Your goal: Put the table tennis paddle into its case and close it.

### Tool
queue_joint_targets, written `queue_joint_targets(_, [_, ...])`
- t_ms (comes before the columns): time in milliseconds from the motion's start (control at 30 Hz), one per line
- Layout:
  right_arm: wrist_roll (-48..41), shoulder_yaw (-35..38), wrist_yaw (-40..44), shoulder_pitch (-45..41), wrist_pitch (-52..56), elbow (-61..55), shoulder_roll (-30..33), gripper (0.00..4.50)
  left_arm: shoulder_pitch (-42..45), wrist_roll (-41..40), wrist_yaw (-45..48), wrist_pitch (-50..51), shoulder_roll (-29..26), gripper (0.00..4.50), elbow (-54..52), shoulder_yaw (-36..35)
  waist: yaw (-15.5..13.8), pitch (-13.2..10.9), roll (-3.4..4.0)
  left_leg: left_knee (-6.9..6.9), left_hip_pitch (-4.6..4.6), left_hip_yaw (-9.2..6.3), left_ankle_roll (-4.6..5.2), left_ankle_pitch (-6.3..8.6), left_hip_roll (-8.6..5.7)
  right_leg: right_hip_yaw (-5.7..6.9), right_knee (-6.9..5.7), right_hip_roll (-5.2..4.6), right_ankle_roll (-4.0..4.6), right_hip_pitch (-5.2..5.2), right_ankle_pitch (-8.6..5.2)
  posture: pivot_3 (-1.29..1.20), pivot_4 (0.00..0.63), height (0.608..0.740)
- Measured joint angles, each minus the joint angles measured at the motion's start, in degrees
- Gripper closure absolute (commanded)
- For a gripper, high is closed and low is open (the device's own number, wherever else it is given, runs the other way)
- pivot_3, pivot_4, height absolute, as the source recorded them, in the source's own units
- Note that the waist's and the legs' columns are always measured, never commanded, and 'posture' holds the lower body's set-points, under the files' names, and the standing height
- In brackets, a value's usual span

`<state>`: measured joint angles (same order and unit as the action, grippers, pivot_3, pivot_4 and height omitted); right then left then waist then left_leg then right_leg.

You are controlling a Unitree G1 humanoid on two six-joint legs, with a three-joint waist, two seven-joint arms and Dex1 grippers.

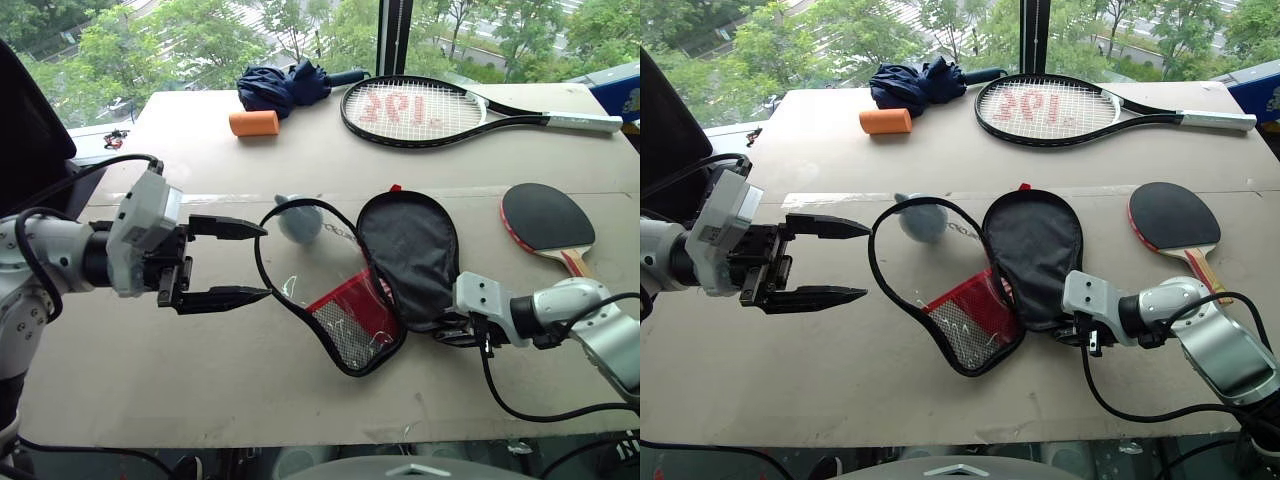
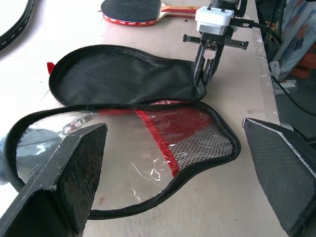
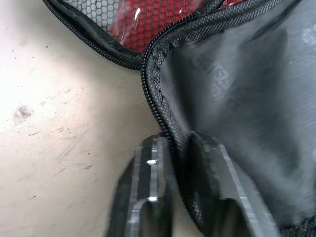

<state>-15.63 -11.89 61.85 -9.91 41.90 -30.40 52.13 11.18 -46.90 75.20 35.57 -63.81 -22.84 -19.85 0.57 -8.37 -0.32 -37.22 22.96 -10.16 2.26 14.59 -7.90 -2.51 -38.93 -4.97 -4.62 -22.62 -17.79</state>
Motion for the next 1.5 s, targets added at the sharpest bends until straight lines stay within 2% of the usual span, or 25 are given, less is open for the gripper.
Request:
queue_joint_targets(67, [-4.08, 5.01, 0.00, 2.27, 4.06, -3.16, 1.41, 1.37, 1.51, -0.04, 0.70, 0.05, 0.00, 0.00, 0.41, 0.53, -0.03, 0.00, -0.01, 0.00, 0.01, 0.00, 0.00, 0.00, 0.00, 0.01, 0.02, 0.00, 0.00, 0.01, 0.00, 0.00, 0.150, 0.726])
queue_joint_targets(100, [-5.98, 8.70, -0.06, 3.77, 5.88, -4.78, 2.55, 0.68, 2.49, -0.08, 0.90, 0.05, -0.03, 0.00, 1.01, 0.71, -0.04, 0.00, -0.01, 0.00, 0.01, 0.00, 0.00, 0.00, 0.00, 0.01, 0.01, 0.01, 0.00, 0.04, 0.00, 0.00, 0.150, 0.726])
queue_joint_targets(133, [-6.48, 10.13, -0.12, 4.21, 6.46, -5.11, 2.74, 0.31, 2.59, -0.08, 0.95, 0.06, -0.03, 0.00, 1.15, 0.70, -0.04, 0.00, -0.01, 0.00, 0.00, 0.00, 0.00, 0.00, 0.00, 0.02, 0.01, 0.01, 0.00, 0.07, 0.00, 0.00, 0.150, 0.726])
queue_joint_targets(167, [-8.04, 13.44, -0.61, 5.50, 7.84, -5.78, 2.74, 0.14, 3.20, -0.09, 1.13, 0.08, 0.00, 0.00, 1.32, 1.01, -0.05, -0.01, -0.02, 0.00, 0.00, 0.00, 0.00, 0.00, 0.00, 0.02, 0.01, 0.01, 0.00, 0.08, 0.00, 0.00, 0.150, 0.726])
queue_joint_targets(300, [-13.02, 25.62, -2.48, 8.09, 12.86, -5.79, 2.64, 0.14, 5.90, -0.41, 1.74, 0.07, 0.23, 0.00, 1.71, 2.18, -0.07, -0.01, -0.03, 0.00, -0.01, 0.00, 0.01, 0.00, 0.00, 0.01, 0.00, 0.01, 0.00, 0.10, 0.00, 0.00, 0.150, 0.726])
queue_joint_targets(400, [-10.51, 33.74, -7.21, 9.58, 13.75, 1.33, 4.16, 0.14, 10.09, -0.98, 2.03, 0.10, 1.04, 0.00, 2.35, 3.17, -0.14, -0.01, -0.04, -0.05, -0.01, 0.03, 0.01, 0.00, 0.00, 0.01, -0.01, 0.00, -0.01, 0.12, 0.01, 0.00, 0.150, 0.726])
queue_joint_targets(567, [-7.07, 35.25, -13.57, 8.65, 16.23, 11.79, 4.85, 0.14, 13.49, -1.06, 3.46, 0.13, 0.98, 0.00, 3.83, 5.48, 0.21, -0.01, -0.04, -0.05, -0.03, 0.11, 0.00, 0.00, 0.01, -0.04, -0.07, 0.01, -0.01, 0.09, 0.01, 0.00, 0.150, 0.726])
queue_joint_targets(733, [-4.26, 32.67, -20.26, 4.76, 19.47, 18.97, 4.60, 0.14, 15.00, -0.62, 4.56, 0.36, 0.58, 0.00, 4.51, 6.60, 0.40, -0.01, -0.04, -0.04, -0.03, 0.17, 0.01, 0.00, 0.02, -0.10, -0.09, 0.02, -0.01, 0.04, 0.01, 0.00, 0.150, 0.726])
queue_joint_targets(867, [-3.59, 30.55, -23.78, -0.06, 20.89, 25.26, 1.22, 0.14, 15.08, -0.57, 4.55, 0.60, 0.51, 0.00, 4.48, 6.74, 0.39, -0.01, -0.04, -0.06, -0.03, 0.18, 0.01, 0.00, 0.02, -0.12, -0.09, 0.02, -0.01, 0.05, 0.01, 0.00, 0.150, 0.726])
queue_joint_targets(967, [-3.81, 29.70, -24.78, -2.94, 21.81, 28.32, -0.32, 1.40, 15.09, -0.54, 4.55, 0.61, 0.49, 0.00, 4.48, 6.74, 0.39, -0.01, -0.04, -0.06, -0.03, 0.19, 0.01, 0.00, 0.02, -0.12, -0.10, 0.02, -0.01, 0.04, 0.01, 0.00, 0.150, 0.726])
queue_joint_targets(1067, [-3.52, 28.13, -24.41, -3.35, 20.40, 29.44, 0.69, 2.99, 15.09, -0.46, 4.52, 0.60, 0.48, 0.00, 4.50, 6.74, 0.37, -0.01, -0.04, -0.07, -0.03, 0.18, 0.01, 0.00, 0.02, -0.10, -0.10, 0.02, -0.01, 0.04, 0.01, 0.00, 0.150, 0.726])
queue_joint_targets(1133, [-2.96, 27.35, -24.28, -3.30, 19.41, 29.74, 1.47, 3.75, 15.05, -0.30, 4.53, 0.57, 0.46, 0.00, 4.65, 6.73, 0.28, -0.01, -0.04, -0.11, -0.03, 0.18, 0.01, 0.00, 0.02, -0.10, -0.11, 0.02, -0.01, 0.05, 0.01, 0.00, 0.150, 0.726])
queue_joint_targets(1333, [-2.91, 26.54, -24.28, -2.61, 19.53, 27.18, 1.77, 3.74, 13.46, 0.81, 4.66, 0.16, 0.24, 0.00, 5.62, 6.49, 0.31, -0.01, -0.03, -0.11, -0.02, 0.18, 0.01, 0.00, 0.02, -0.10, -0.13, 0.02, -0.02, 0.02, 0.01, 0.00, 0.150, 0.726])
queue_joint_targets(1500, [-6.22, 22.10, -24.19, -4.08, 26.00, 11.66, 1.82, 3.74, 10.91, 2.98, 4.88, -1.19, -0.52, 0.00, 7.55, 4.84, 1.47, -0.05, 0.04, -0.04, -0.01, 0.23, 0.00, -0.01, 0.06, -0.17, -0.25, 0.05, -0.01, -0.10, 0.01, 0.00, 0.150, 0.726])
